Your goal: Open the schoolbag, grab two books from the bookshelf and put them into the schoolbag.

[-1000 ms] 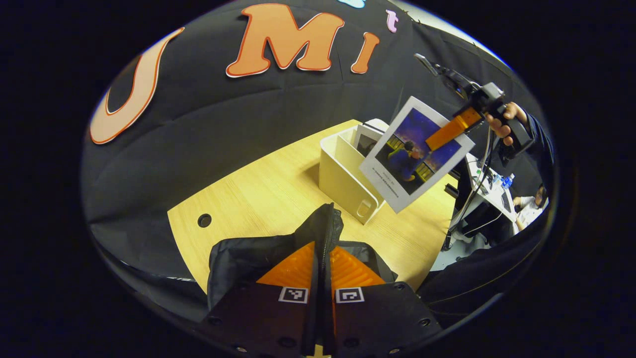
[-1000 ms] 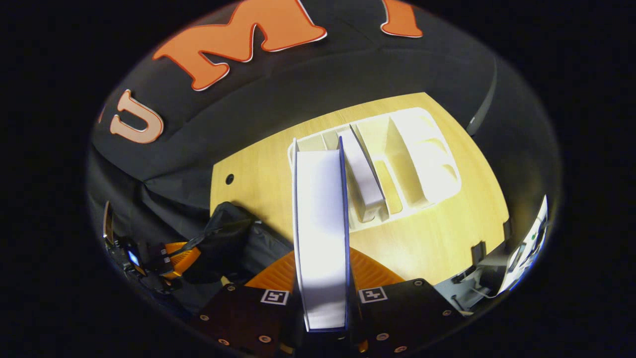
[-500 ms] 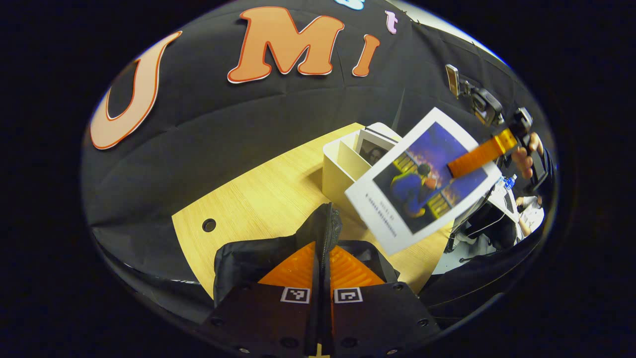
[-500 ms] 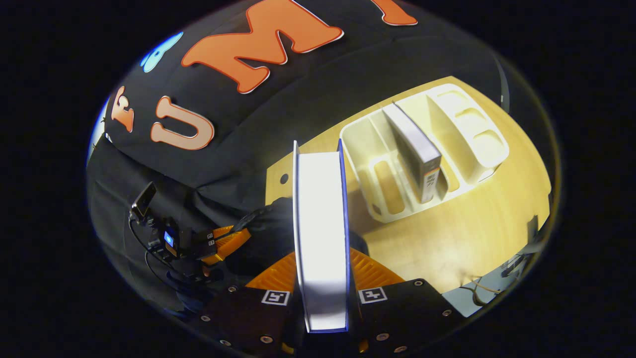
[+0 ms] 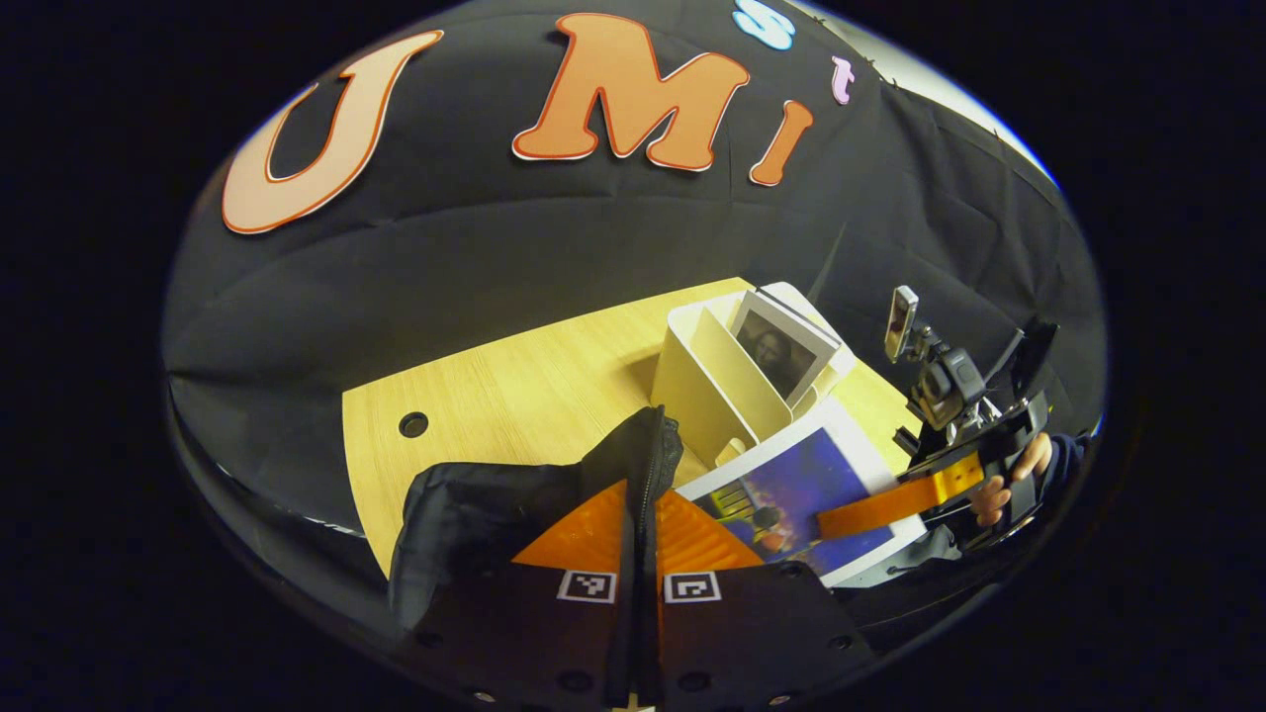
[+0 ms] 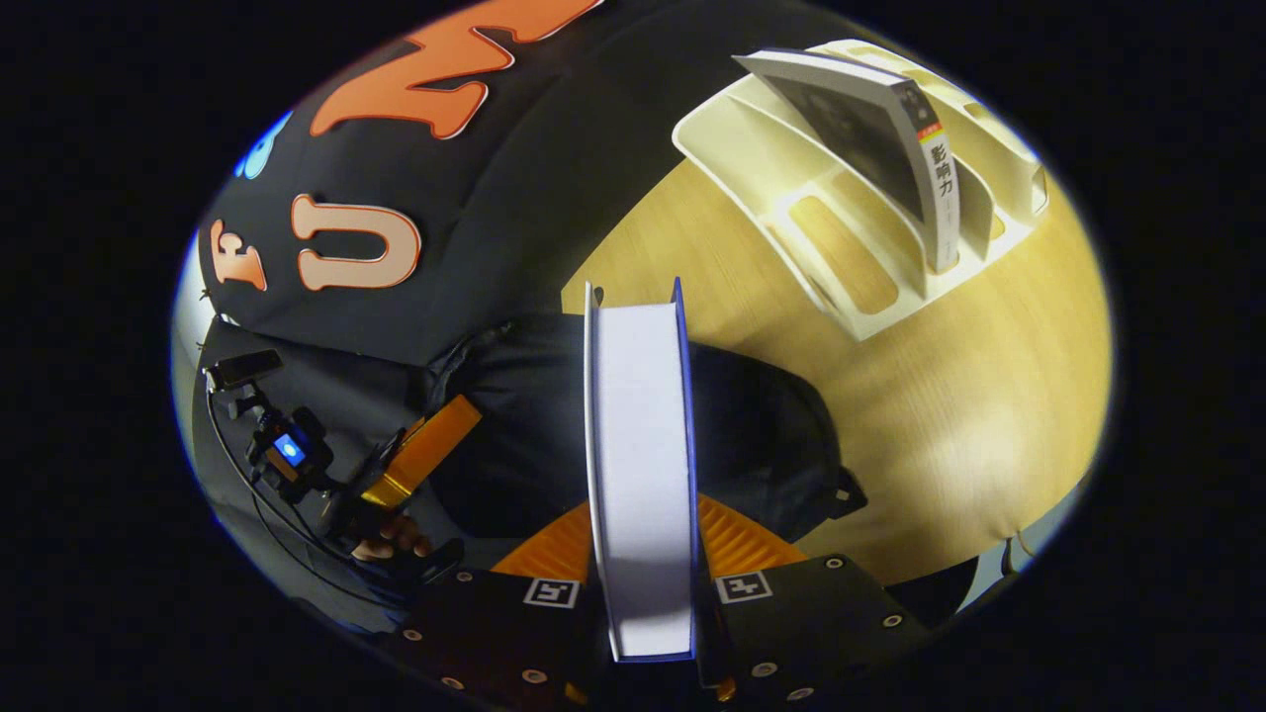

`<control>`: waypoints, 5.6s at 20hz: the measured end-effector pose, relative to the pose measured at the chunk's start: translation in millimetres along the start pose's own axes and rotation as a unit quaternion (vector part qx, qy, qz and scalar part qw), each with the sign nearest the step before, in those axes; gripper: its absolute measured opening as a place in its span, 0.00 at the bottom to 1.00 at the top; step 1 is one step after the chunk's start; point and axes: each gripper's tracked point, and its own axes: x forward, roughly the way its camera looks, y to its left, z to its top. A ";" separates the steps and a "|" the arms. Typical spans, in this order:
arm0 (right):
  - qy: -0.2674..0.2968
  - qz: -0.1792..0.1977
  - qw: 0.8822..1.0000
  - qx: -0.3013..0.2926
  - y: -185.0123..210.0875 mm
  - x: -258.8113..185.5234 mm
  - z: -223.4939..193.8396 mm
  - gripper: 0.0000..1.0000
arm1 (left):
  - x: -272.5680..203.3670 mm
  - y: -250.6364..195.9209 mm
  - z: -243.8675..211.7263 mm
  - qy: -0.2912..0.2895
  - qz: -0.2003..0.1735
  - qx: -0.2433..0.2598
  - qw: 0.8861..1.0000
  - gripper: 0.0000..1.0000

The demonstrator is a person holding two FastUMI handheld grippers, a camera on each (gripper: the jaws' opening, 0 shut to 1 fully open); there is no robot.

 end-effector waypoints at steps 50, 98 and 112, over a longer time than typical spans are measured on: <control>0.070 -0.309 0.901 -0.295 -109.6 -105.6 253.5 0.98 | 9.3 -29.3 -28.4 0.015 0.169 -0.074 0.983 0.04; -0.038 -0.092 0.992 -0.080 -10.6 -101.2 -2.6 0.32 | 8.1 -8.9 -15.5 0.029 0.012 0.067 0.997 0.04; -0.089 0.055 0.994 0.044 -1.4 54.6 -4.9 0.30 | -4.6 -21.7 5.2 -0.006 -0.025 0.045 0.999 0.04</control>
